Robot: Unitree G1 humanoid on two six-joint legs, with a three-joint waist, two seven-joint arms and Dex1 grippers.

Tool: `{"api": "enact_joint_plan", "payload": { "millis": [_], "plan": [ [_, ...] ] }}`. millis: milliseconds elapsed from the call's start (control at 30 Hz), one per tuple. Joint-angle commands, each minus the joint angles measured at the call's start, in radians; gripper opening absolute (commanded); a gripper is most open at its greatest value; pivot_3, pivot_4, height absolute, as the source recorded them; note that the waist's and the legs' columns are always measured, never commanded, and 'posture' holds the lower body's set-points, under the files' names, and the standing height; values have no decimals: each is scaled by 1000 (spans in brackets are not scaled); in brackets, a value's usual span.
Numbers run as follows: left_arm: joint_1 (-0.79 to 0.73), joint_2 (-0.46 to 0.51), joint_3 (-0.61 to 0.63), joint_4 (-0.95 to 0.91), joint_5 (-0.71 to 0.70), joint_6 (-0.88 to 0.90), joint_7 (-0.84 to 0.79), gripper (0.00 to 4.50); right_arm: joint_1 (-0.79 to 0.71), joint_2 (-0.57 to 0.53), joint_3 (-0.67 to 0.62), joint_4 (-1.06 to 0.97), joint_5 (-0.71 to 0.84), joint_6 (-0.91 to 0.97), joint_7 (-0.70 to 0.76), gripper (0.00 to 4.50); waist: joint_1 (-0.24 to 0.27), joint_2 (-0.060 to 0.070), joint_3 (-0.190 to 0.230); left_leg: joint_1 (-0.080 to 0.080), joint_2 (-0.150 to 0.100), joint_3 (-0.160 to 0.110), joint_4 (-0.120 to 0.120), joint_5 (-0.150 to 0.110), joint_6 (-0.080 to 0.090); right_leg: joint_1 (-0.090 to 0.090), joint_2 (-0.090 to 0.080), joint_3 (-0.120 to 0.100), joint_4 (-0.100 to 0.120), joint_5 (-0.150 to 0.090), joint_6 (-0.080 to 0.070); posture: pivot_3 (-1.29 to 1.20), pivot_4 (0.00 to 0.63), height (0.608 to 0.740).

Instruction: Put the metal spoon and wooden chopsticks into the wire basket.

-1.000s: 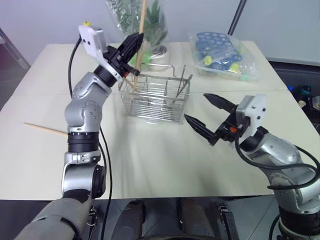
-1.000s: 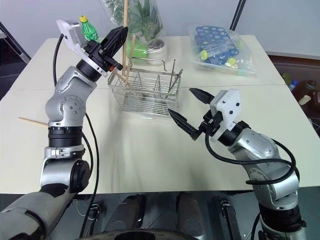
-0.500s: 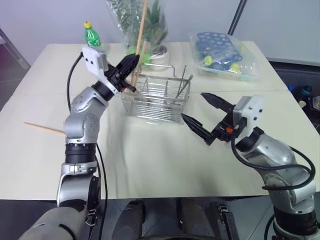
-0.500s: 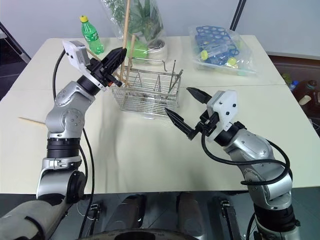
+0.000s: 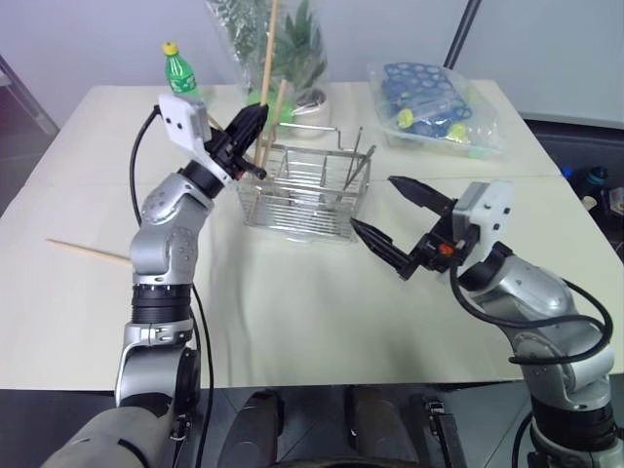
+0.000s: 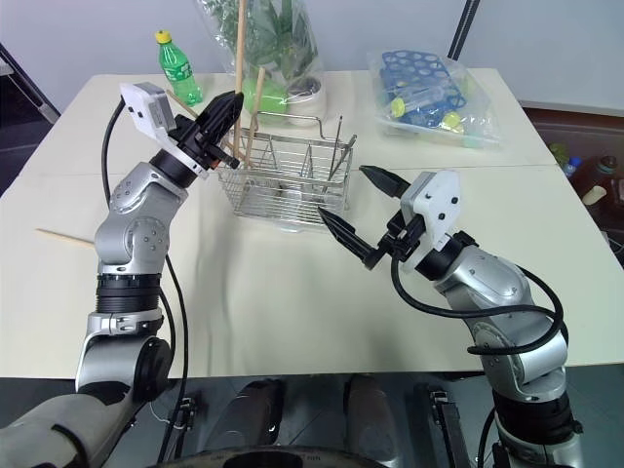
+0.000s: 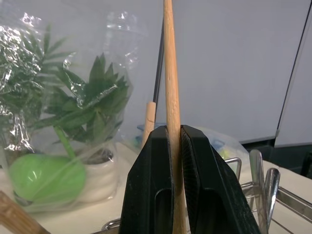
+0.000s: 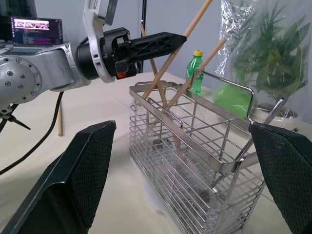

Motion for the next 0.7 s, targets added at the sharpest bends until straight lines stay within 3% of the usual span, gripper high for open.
{"api": "enact_joint_plan", "payload": {
  "millis": [33, 567, 600, 633, 700],
  "plan": [
    [-25, 6, 6, 2, 11, -44, -2, 29, -5, 8, -9, -21, 0, -20, -3, 4500, 0, 0, 0, 0, 0, 0, 0, 0, 0, 0, 0, 0, 0, 0, 0, 0, 150, 740],
    [-15, -32, -31, 87, 113, -220, 7, 29, -16, 18, -6, -20, -6, -17, -9, 4500, 0, 0, 0, 0, 0, 0, 0, 0, 0, 0, 0, 0, 0, 0, 0, 0, 150, 740],
    [-13, -32, -32, 85, 112, -221, 6, 833, -18, 18, -6, -19, -6, -17, -9, 4500, 0, 0, 0, 0, 0, 0, 0, 0, 0, 0, 0, 0, 0, 0, 0, 0, 150, 740],
    [-12, -32, -32, 83, 110, -221, 5, 1112, -19, 18, -5, -18, -7, -17, -8, 4500, -1, 0, 0, 0, 0, 0, 0, 0, 0, 0, 0, 0, 0, 0, 0, 0, 150, 740],
    [-12, -30, -30, 75, 106, -216, 5, 2124, -18, 17, -6, -19, -6, -17, -7, 4500, 0, 0, 0, 0, 0, 0, 0, 0, 0, 0, 0, 0, 0, 0, 0, 0, 150, 740]
  ]
}}
